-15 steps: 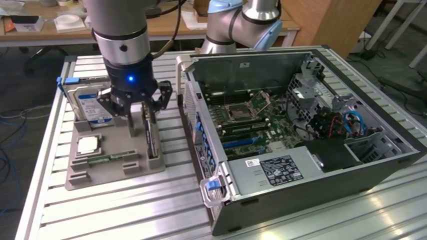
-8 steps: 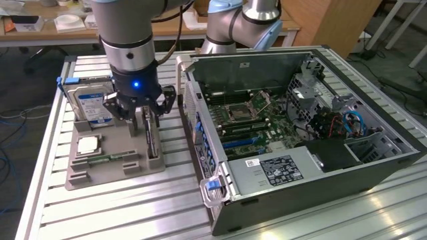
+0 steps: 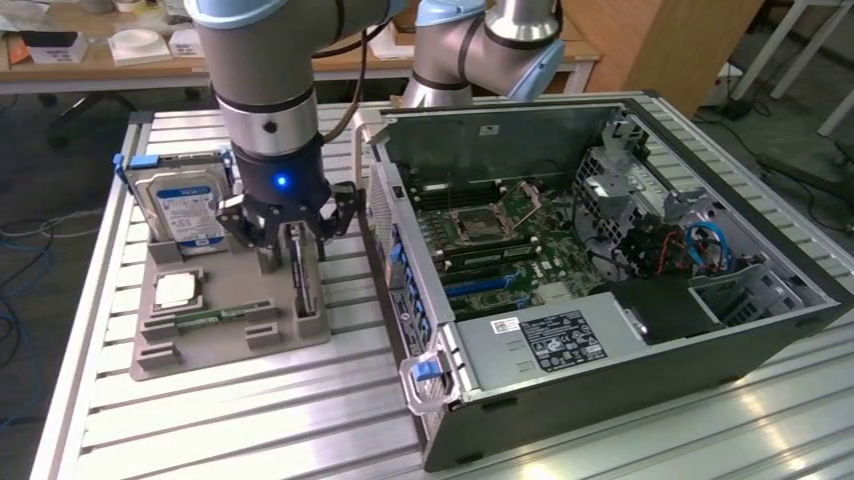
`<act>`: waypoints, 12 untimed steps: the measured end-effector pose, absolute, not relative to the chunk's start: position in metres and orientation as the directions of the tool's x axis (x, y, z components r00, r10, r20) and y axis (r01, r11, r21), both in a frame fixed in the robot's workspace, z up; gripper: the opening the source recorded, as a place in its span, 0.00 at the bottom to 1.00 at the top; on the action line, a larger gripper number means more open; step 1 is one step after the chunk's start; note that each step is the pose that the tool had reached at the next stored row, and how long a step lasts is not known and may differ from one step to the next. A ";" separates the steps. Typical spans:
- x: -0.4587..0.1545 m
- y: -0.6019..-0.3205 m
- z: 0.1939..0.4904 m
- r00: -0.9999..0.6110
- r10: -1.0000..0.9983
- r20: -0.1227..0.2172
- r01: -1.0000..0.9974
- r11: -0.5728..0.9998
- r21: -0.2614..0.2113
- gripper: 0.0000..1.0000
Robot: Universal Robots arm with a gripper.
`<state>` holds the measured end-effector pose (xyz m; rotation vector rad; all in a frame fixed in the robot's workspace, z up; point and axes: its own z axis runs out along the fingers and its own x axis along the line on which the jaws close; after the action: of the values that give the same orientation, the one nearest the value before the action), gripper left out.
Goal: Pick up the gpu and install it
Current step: 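Pick up the gpu and move the gpu toward the slot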
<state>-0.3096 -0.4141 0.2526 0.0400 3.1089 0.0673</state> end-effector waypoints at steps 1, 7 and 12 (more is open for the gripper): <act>-0.310 -0.414 0.252 -0.999 0.026 -0.031 0.025 0.999 0.043 0.53; -0.312 -0.414 0.245 -0.999 0.026 -0.031 0.025 0.999 0.044 0.53; -0.312 -0.414 0.237 -0.999 0.026 -0.031 0.025 0.999 0.044 0.53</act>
<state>-0.3118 -0.4141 0.2374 0.0401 3.1088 0.0674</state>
